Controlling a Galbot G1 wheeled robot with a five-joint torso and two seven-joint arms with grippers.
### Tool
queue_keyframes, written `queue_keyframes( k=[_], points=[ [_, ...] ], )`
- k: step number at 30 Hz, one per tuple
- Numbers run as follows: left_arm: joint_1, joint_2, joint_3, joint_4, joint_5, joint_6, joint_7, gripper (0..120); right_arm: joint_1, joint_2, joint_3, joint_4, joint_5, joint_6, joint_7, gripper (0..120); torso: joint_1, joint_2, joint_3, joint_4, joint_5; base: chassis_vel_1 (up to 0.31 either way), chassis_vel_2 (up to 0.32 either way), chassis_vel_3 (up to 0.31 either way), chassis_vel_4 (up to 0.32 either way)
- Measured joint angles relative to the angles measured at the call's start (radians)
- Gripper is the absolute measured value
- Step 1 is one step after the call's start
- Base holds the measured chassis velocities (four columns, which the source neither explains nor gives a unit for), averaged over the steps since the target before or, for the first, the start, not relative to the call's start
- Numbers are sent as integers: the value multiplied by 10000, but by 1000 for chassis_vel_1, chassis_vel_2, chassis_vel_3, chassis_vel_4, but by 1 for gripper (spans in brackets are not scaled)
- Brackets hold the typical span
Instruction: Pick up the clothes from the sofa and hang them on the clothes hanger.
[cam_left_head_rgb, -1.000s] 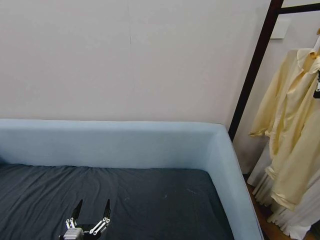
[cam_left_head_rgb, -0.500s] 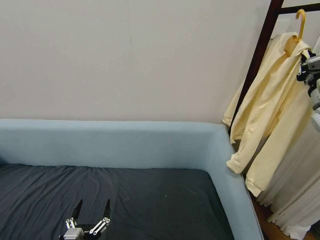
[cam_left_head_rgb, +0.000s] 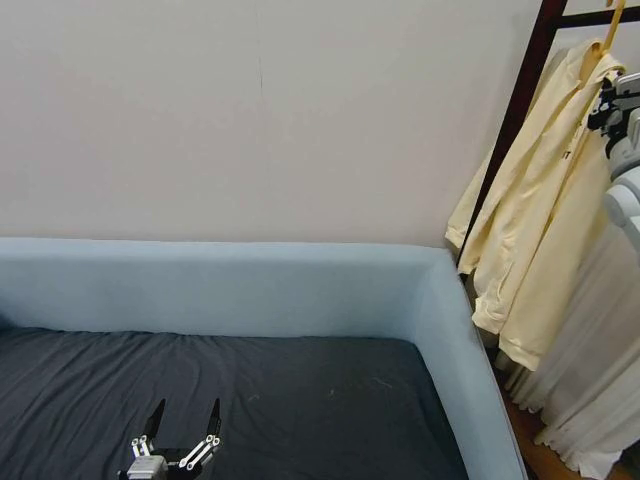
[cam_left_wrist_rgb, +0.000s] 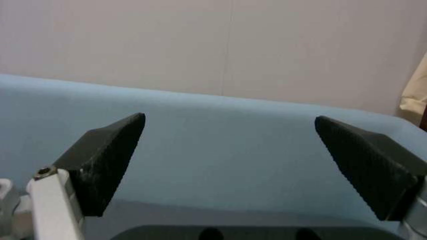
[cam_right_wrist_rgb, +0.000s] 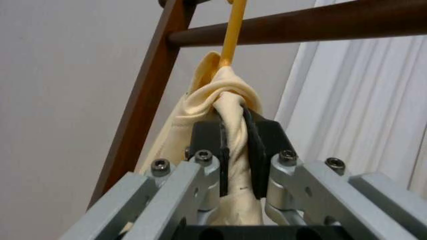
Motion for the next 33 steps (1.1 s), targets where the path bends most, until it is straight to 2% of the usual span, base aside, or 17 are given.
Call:
queue_keyframes(
  k=[9, 23, 33],
  points=[
    [0, 0, 0, 0, 0, 0, 0, 100, 838, 384, -559, -397, 608, -812, 558, 8, 0, 1, -1, 0, 0, 0, 0, 0, 0],
    [0, 0, 0, 0, -1, 0, 0, 100, 1911, 1465, -1156, -1307, 1203, -1876, 1699, 8, 0, 1, 0, 1, -2, 0, 0, 0, 0],
    [0, 0, 0, 0, 0, 0, 0, 100, 2206, 1880, -1328, -1810, 1227, -2047, 1861, 8, 0, 2, -1, 1, -2, 0, 0, 0, 0]
  ],
)
